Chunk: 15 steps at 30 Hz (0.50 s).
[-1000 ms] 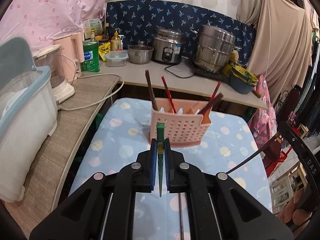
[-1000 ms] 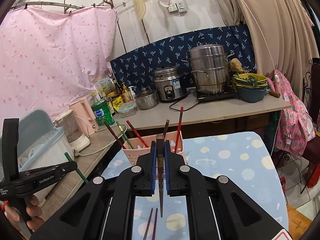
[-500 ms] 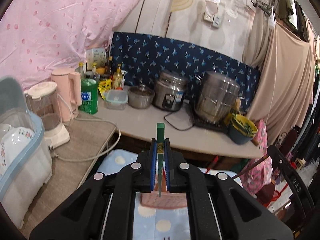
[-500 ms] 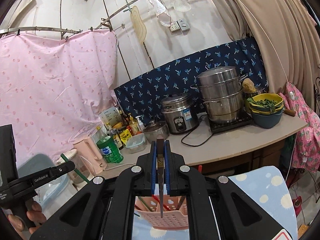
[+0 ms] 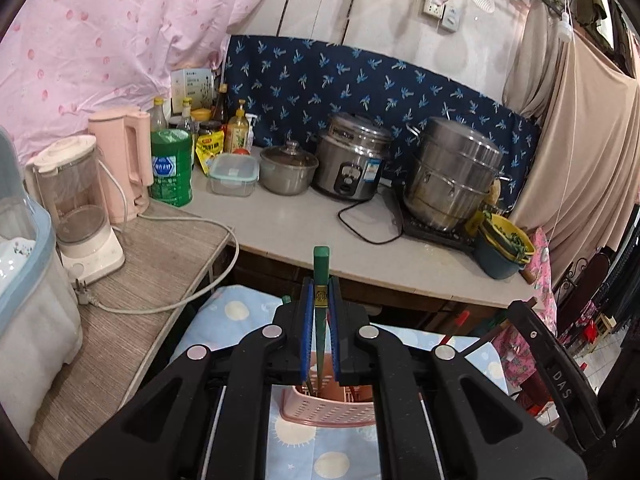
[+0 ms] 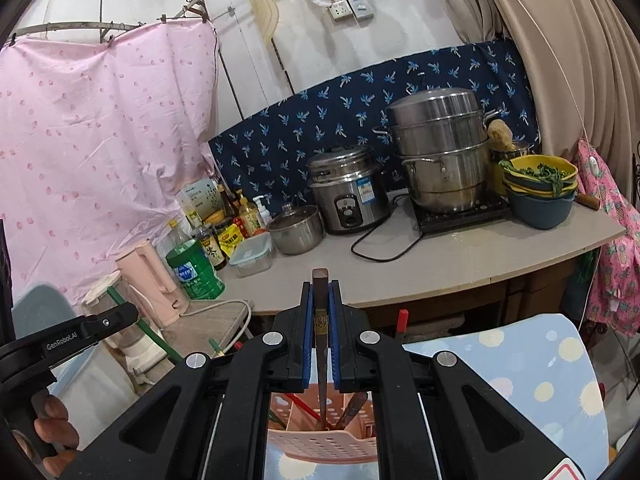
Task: Organize utensils
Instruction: 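Lower the chopsticks into the pink basket and open both tools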
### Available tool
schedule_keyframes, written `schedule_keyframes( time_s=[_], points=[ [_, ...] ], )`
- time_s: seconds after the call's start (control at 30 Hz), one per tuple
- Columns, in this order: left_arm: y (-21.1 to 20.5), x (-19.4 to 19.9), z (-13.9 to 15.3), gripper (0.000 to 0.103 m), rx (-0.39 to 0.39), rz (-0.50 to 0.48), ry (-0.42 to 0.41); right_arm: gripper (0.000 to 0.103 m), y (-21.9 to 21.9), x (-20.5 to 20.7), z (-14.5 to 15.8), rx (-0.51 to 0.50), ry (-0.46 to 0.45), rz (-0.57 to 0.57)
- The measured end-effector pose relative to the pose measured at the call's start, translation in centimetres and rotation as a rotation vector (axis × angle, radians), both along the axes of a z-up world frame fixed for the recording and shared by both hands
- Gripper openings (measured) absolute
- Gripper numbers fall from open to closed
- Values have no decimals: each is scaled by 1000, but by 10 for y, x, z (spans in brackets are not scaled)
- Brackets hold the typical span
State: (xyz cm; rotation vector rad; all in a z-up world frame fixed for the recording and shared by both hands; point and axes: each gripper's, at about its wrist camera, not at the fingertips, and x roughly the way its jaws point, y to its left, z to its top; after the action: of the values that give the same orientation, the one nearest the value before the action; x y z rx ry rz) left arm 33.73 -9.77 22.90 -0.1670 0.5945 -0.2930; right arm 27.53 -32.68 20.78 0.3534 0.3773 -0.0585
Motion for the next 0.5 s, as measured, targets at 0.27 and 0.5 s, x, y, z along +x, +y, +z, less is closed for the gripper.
schedule_keyframes(
  time_s=[0.27, 0.5],
  points=[
    [-3, -1, -21, 12, 15, 3, 24, 19, 3, 1, -16, -22, 39, 0],
    [-1, -20, -22, 51, 44, 24, 6, 35, 7, -26, -3, -25, -1, 4]
  ],
)
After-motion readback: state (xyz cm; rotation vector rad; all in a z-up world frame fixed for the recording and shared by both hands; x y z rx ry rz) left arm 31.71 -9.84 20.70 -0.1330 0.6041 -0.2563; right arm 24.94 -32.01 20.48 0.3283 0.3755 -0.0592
